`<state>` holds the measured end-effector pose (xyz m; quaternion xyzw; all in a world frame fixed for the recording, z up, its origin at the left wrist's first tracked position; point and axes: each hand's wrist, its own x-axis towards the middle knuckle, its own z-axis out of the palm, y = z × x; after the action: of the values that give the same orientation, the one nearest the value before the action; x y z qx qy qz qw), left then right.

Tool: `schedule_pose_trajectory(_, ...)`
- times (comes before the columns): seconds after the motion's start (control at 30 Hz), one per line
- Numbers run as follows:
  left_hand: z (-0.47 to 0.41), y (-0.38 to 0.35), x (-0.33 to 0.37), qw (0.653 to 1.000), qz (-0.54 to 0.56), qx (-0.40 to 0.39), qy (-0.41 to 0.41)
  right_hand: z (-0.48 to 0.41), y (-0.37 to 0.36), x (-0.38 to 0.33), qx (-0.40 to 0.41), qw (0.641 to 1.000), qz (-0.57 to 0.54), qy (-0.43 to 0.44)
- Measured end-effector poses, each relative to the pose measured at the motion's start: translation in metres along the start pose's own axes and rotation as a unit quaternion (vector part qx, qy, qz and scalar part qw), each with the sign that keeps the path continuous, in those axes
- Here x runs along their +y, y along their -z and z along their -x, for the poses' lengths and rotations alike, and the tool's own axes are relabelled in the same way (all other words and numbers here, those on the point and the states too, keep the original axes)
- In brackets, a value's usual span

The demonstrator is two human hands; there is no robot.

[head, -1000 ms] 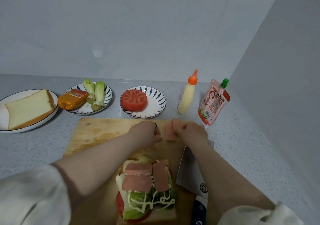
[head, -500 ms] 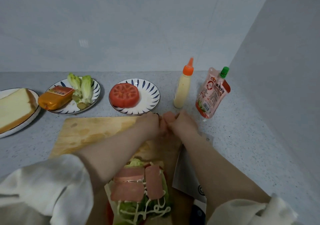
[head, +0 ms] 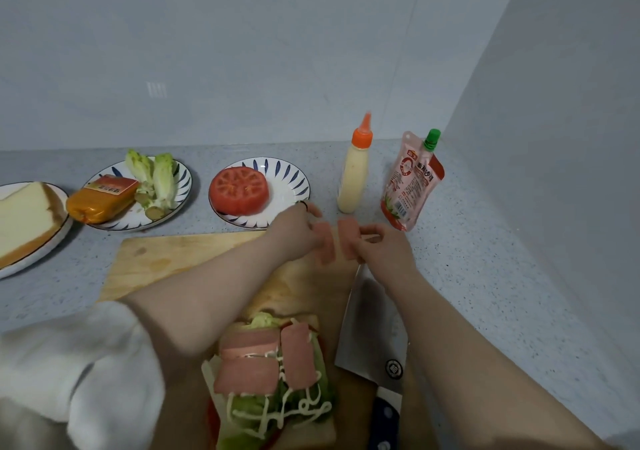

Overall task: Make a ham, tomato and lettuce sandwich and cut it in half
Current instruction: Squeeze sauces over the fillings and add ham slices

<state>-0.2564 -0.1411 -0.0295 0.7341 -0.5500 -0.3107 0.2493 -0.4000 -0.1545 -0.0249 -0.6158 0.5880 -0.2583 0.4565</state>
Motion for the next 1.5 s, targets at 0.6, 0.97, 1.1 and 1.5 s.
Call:
schedule_pose_trajectory(0.6, 0.189, 0.029, -0.022, 0.992, 0.115, 0.047, 0.026, 0.098, -0.003, 0.009, -0.152, 0.986, 0.016, 0.072)
schedule_pose_trajectory(0.97, 0.212, -0.002, -0.063, 0.993, 0.041, 0.095, 0.064, 0.118, -0.011, 0.016, -0.174, 0.975, 0.109, 0.080)
schedule_pose_trajectory(1.1, 0.214, -0.005, -0.064, 0.990, -0.063, 0.128, 0.017, 0.122, -0.013, 0.021, -0.158, 0.977, 0.117, 0.085)
schedule_pose_trajectory(1.5, 0.217, -0.008, -0.063, 0.921, -0.302, 0.182, -0.164, 0.156, -0.042, 0.029, -0.004, 0.992, 0.033, 0.118)
